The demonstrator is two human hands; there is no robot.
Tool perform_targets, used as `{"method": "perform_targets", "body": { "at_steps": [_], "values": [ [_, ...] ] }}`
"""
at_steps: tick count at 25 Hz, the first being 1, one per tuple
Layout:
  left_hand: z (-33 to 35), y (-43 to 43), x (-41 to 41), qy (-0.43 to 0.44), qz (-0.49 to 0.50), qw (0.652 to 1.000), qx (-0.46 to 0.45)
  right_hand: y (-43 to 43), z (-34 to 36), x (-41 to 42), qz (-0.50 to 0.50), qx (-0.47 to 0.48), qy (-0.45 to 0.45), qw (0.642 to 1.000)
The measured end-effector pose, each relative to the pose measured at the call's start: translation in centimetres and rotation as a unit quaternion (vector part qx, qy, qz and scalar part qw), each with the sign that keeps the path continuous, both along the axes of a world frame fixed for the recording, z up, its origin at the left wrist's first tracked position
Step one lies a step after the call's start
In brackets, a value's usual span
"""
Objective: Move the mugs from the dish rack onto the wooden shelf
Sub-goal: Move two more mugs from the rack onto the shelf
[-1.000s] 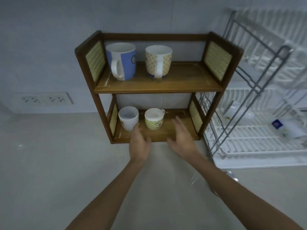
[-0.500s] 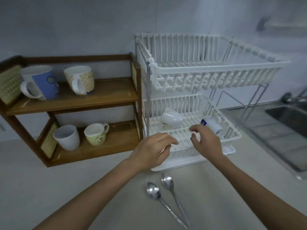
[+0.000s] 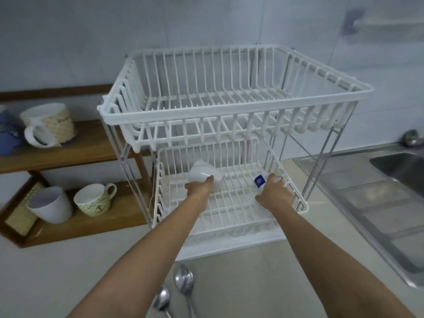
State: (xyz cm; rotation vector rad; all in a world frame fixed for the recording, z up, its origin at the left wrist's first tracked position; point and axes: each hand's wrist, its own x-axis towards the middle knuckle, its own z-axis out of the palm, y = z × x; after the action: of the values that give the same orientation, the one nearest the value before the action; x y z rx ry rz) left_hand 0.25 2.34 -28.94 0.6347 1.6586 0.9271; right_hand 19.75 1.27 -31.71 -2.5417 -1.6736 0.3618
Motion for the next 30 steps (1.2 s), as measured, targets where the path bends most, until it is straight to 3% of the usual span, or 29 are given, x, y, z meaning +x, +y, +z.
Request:
{"method": "perform_targets", "body": {
  "at_steps": [7, 12, 16, 19, 21, 25, 30],
  "values": [
    [-0.4, 4.7, 3.1, -0.034, 0.112, 0.992, -0.044, 1.5, -1.0, 0.4, -0.006, 0.007, 0.000, 1.000],
    [-1.1, 4.9, 2.6, -0.005, 0.078, 0.997, -0.025, 1.4, -1.3, 0.4, -0.022, 0.021, 0.018, 0.999],
    [-1.0, 2.5, 1.3, -0.061, 0.079, 0.995, 0.001, 0.6, -0.9, 0.3, -0.022, 0.084, 0.081, 0.993],
    [-0.7, -1.3, 0.2, -0.080, 0.002, 0.994, 0.078, -0.7, 0.9, -0.1, -0.009, 0.180, 0.306, 0.935],
    [-0.1, -5.1, -0.8, -0.108, -0.072, 0.983, 0.132, -2.3, 2.8, -0.2, -0.002, 0.178, 0.430, 0.885],
    [0.5, -12.6, -4.7, -0.159, -0.206, 0.947, 0.188, -6.6, 5.3, -1.1, 0.051, 0.166, 0.453, 0.874],
    [0.5, -18.9, -13.3, -0.050, -0.287, 0.926, 0.240, -12.3, 6.6, -5.1, 0.133, 0.188, 0.463, 0.856]
  ]
}}
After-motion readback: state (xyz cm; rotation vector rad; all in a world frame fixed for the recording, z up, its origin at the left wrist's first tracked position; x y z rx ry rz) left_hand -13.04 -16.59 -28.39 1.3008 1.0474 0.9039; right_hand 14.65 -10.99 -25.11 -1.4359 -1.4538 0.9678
